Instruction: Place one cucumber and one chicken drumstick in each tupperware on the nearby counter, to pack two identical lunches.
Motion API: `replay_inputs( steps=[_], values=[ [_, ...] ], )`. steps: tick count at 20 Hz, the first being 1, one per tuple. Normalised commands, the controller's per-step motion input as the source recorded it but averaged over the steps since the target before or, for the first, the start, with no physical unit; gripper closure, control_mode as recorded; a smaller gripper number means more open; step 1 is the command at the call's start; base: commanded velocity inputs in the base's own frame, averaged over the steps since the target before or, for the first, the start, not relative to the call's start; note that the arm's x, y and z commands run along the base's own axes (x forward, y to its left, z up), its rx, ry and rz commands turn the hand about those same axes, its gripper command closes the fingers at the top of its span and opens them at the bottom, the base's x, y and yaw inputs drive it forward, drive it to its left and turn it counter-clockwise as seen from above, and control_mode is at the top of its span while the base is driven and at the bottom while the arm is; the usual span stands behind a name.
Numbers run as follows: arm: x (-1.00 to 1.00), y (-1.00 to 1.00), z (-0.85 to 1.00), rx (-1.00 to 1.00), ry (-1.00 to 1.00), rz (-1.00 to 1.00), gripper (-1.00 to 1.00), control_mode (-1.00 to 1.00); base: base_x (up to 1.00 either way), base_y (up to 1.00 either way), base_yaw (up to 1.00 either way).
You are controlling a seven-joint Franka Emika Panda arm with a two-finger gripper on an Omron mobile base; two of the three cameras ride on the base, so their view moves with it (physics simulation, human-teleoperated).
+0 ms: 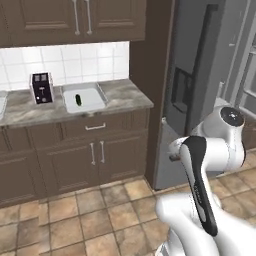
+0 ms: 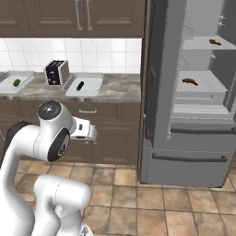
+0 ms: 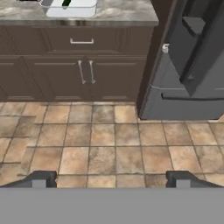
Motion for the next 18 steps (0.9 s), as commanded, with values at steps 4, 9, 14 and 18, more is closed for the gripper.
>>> replay_inputs(
  steps=[4, 9, 14, 18],
  values=[
    [0.00, 0.00, 0.00, 0.00, 0.00, 0.00, -1.00, 1.00, 0.00, -1.00, -0.03],
    [0.00, 0.00, 0.00, 0.00, 0.00, 0.00, -1.00, 1.00, 0.00, -1.00, -0.04],
    [0.00, 0.00, 0.00, 0.00, 0.00, 0.00, -1.00, 1.00, 0.05, -1.00, -0.04],
    [0.00, 0.00, 0.00, 0.00, 0.00, 0.00, -1.00, 1.00, 0.14, -1.00, -0.03]
  ],
)
